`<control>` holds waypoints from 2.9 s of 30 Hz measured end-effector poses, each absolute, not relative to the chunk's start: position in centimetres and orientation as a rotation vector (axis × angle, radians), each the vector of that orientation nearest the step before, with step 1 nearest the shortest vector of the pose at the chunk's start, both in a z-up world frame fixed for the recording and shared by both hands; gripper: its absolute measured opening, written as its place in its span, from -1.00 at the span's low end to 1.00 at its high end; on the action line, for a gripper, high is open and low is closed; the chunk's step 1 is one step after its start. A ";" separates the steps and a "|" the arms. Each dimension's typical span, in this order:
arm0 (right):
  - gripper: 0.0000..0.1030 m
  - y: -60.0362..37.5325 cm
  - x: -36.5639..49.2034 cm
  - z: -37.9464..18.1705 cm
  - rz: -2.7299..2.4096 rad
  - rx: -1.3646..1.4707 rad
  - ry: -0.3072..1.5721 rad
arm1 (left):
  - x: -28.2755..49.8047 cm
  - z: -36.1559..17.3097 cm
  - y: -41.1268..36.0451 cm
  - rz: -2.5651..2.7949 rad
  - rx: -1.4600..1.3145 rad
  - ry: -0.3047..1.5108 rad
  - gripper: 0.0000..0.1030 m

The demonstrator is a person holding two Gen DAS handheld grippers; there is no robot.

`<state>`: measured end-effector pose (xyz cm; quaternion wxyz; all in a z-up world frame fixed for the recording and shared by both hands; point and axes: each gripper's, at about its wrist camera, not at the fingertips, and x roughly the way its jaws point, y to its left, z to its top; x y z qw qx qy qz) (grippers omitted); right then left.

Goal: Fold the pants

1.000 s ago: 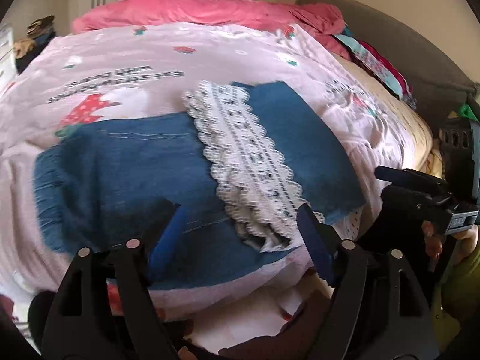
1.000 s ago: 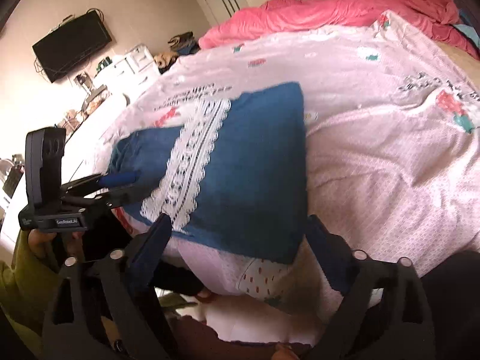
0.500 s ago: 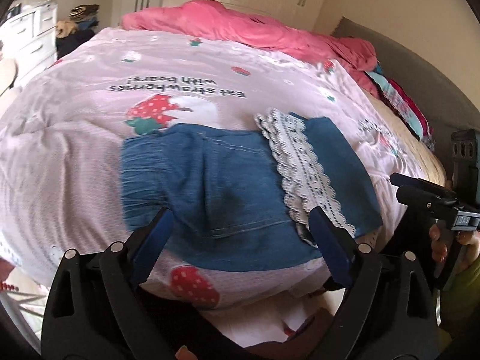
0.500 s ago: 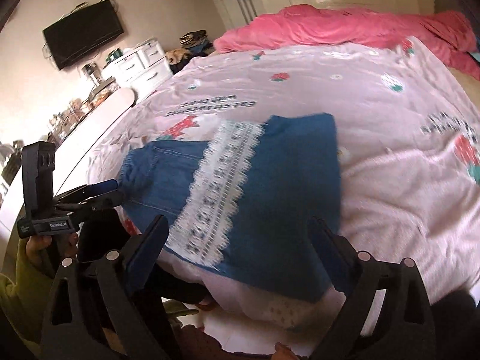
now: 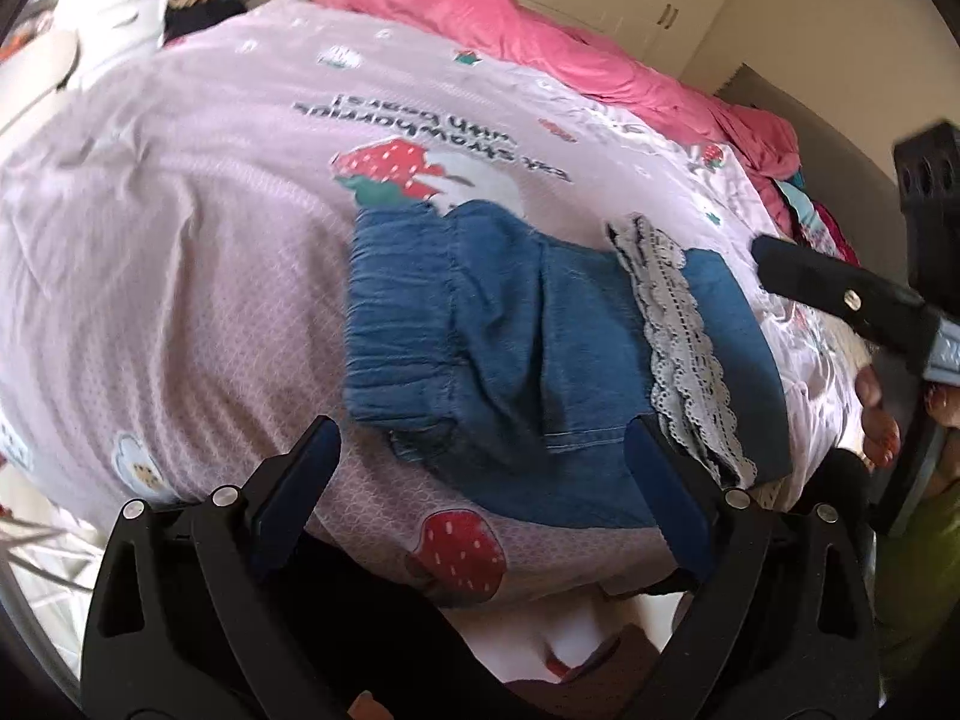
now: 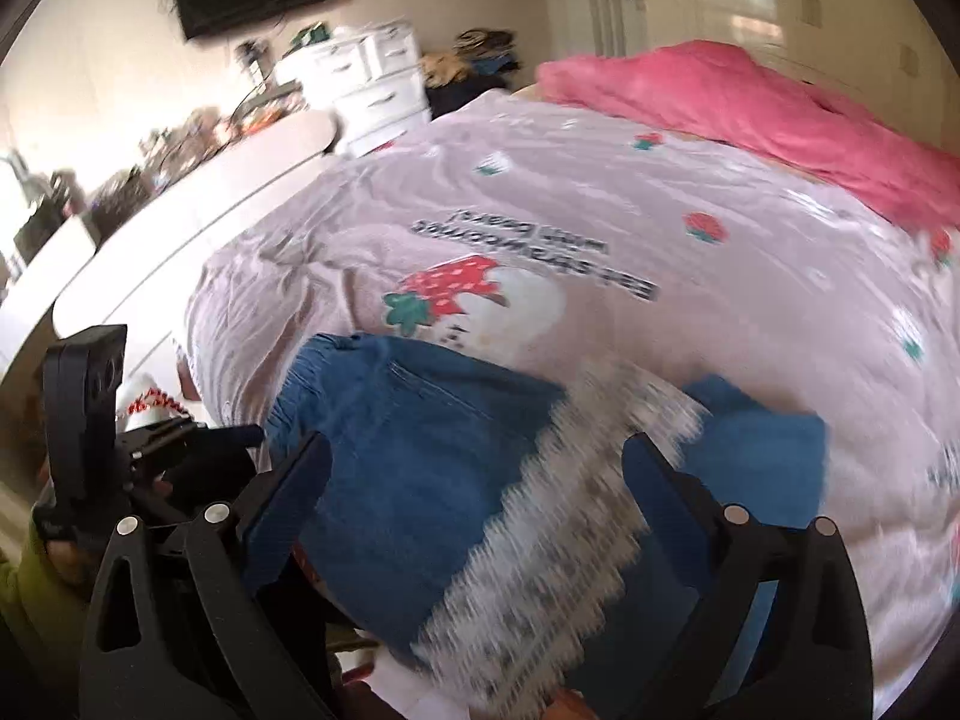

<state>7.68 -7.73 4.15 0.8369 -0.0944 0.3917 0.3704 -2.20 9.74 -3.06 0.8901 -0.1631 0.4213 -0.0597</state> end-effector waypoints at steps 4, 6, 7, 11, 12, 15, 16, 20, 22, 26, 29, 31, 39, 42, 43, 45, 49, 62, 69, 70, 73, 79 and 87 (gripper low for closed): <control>0.88 -4.3 8.8 3.6 0.825 -0.285 0.858 | -2.2 -3.8 10.6 -0.128 -0.405 0.876 0.42; 0.88 -2.5 9.2 3.4 0.858 -0.327 0.863 | -2.1 -4.2 10.8 -0.139 -0.425 0.880 0.26; 0.88 -2.1 9.2 3.3 0.868 -0.338 0.864 | -2.0 -4.5 10.9 -0.145 -0.438 0.888 0.20; 0.88 0.7 10.0 2.1 0.921 -0.376 0.914 | -1.7 -5.2 10.8 -0.163 -0.459 0.906 0.05; 0.88 1.3 10.1 1.8 0.930 -0.389 0.928 | -1.6 -5.3 10.8 -0.165 -0.462 0.909 0.05; 0.88 3.2 10.2 0.6 0.949 -0.445 0.946 | -1.3 -5.8 11.0 -0.173 -0.484 0.919 0.05; 0.88 3.9 10.2 0.1 0.962 -0.461 0.952 | -1.2 -5.9 11.1 -0.176 -0.491 0.919 0.05; 0.87 5.6 10.3 -1.7 0.989 -0.487 0.989 | -1.0 -5.9 11.1 -0.182 -0.498 0.919 0.05; 0.86 6.2 10.4 -2.4 0.989 -0.499 1.003 | -0.9 -6.0 11.1 -0.183 -0.499 0.921 0.05; 0.49 6.5 10.6 -3.5 0.993 -0.511 1.008 | -0.2 -6.1 11.3 -0.185 -0.500 0.926 0.06; 0.08 6.1 10.6 -3.3 1.024 -0.480 1.009 | 0.1 -6.1 11.3 -0.190 -0.500 0.927 0.08; -0.05 5.7 10.3 -3.0 1.039 -0.461 1.006 | 0.3 -6.1 11.2 -0.192 -0.497 0.930 0.11; -0.29 2.4 10.2 -0.3 1.072 -0.307 0.973 | 0.4 -5.7 10.5 -0.176 -0.490 0.922 0.38; -0.29 1.0 10.2 0.8 1.088 -0.249 0.962 | 0.5 -5.5 10.2 -0.172 -0.509 0.922 0.49; -0.29 0.4 10.2 1.3 1.096 -0.227 0.957 | 0.6 -5.5 10.1 -0.172 -0.520 0.924 0.50; -0.29 -0.4 10.2 1.9 1.098 -0.211 0.942 | 0.8 -5.5 9.9 -0.190 -0.571 0.925 0.50; -0.29 -2.3 10.4 2.7 1.107 -0.154 0.926 | 1.7 -5.6 9.0 -0.265 -0.676 0.927 0.49; -0.29 -10.8 12.3 3.7 1.066 -0.017 0.859 | 3.4 -1.6 2.8 -0.318 -0.528 0.884 0.49; -0.24 -14.9 13.0 3.6 1.054 0.047 0.835 | 4.9 -1.2 -1.6 -0.370 -0.469 0.894 0.49; -0.21 -15.8 13.2 3.5 1.052 0.067 0.833 | 5.2 -1.2 -2.5 -0.385 -0.464 0.890 0.49; -0.01 -18.3 13.6 3.4 1.027 0.125 0.805 | 5.5 -0.9 -4.6 -0.430 -0.428 0.887 0.50; 0.38 -24.5 14.5 3.2 0.945 0.228 0.796 | 5.8 -2.2 -8.4 -0.563 -0.355 0.936 0.50; 0.37 -21.4 14.3 0.1 0.796 -0.046 0.933 | 4.9 -3.4 -10.0 -0.564 -0.294 0.979 0.56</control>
